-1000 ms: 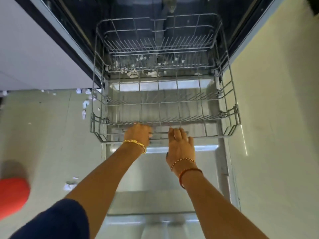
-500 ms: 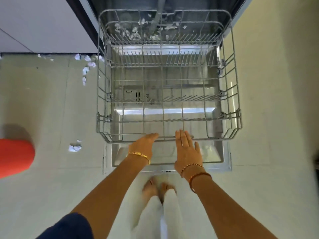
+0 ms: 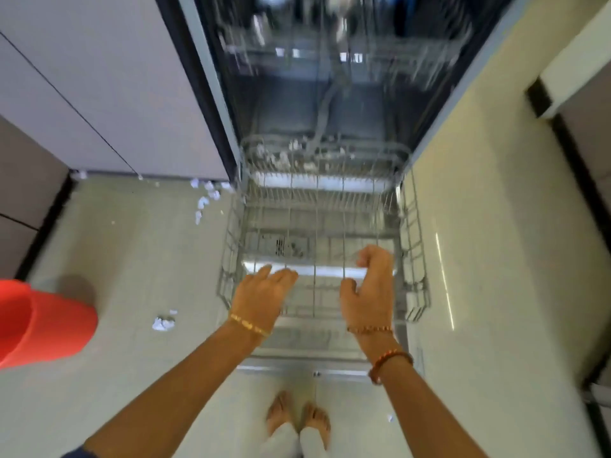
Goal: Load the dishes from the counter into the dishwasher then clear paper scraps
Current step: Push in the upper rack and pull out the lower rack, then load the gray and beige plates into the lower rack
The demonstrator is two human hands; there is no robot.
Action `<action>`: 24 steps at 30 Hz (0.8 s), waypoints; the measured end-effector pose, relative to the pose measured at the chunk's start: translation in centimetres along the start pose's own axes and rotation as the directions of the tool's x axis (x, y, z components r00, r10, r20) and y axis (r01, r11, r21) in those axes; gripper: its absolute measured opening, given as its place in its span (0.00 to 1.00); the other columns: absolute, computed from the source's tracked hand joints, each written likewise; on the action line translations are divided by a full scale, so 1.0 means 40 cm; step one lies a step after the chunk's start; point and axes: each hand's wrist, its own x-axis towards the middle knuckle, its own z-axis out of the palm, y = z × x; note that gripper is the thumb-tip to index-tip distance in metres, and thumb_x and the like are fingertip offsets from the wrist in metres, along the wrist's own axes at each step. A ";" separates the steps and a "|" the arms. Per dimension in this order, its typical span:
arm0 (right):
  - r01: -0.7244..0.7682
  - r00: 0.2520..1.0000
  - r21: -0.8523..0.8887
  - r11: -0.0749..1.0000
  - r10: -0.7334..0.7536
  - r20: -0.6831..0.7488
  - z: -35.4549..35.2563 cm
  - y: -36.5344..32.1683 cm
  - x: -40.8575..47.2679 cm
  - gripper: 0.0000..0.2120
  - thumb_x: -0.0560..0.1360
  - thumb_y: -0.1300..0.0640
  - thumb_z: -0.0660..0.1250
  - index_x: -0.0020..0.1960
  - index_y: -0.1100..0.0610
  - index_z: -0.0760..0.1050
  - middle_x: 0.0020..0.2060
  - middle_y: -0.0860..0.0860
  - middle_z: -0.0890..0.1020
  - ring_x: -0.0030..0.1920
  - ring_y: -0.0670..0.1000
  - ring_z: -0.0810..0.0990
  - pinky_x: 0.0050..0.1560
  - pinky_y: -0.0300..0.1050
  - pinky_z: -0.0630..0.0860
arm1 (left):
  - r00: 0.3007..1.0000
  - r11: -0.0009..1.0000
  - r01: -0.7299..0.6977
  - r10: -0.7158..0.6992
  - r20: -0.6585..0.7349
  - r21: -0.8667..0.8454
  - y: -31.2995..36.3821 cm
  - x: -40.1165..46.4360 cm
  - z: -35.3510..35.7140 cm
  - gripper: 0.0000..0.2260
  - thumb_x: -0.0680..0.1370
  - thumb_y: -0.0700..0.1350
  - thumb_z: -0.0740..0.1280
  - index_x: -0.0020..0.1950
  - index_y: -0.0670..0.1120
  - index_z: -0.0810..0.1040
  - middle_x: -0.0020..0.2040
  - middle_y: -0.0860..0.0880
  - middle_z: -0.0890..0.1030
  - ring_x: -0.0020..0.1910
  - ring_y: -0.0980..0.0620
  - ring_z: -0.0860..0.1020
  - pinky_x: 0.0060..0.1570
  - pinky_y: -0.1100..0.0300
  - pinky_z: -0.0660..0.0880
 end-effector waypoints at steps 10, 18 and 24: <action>0.205 0.971 0.355 0.912 -0.234 0.040 -0.122 -0.600 0.029 0.15 0.64 0.62 0.57 0.48 0.53 0.71 0.42 0.43 0.71 0.41 0.46 0.71 0.43 0.37 0.71 | 0.911 0.960 0.092 -0.188 -0.368 -0.263 -0.096 -0.180 -0.500 0.21 0.69 0.36 0.52 0.58 0.48 0.73 0.55 0.44 0.81 0.51 0.49 0.79 0.44 0.61 0.76; 0.145 0.917 0.389 0.910 -0.271 0.291 0.197 -0.985 0.174 0.06 0.74 0.66 0.64 0.45 0.56 0.76 0.38 0.51 0.77 0.38 0.46 0.73 0.34 0.24 0.70 | 0.568 0.663 0.251 -0.691 -0.447 -0.705 -0.504 -0.094 -0.759 0.12 0.77 0.35 0.63 0.60 0.37 0.74 0.65 0.40 0.72 0.67 0.43 0.69 0.65 0.55 0.64; -0.049 0.929 0.549 0.834 -0.164 0.331 0.501 -1.300 0.245 0.07 0.74 0.63 0.64 0.47 0.52 0.73 0.35 0.47 0.74 0.35 0.43 0.71 0.34 0.34 0.68 | 0.491 0.362 0.180 -0.839 -0.236 -0.914 -0.861 -0.076 -0.972 0.12 0.79 0.43 0.61 0.62 0.43 0.73 0.59 0.46 0.76 0.58 0.50 0.73 0.57 0.58 0.69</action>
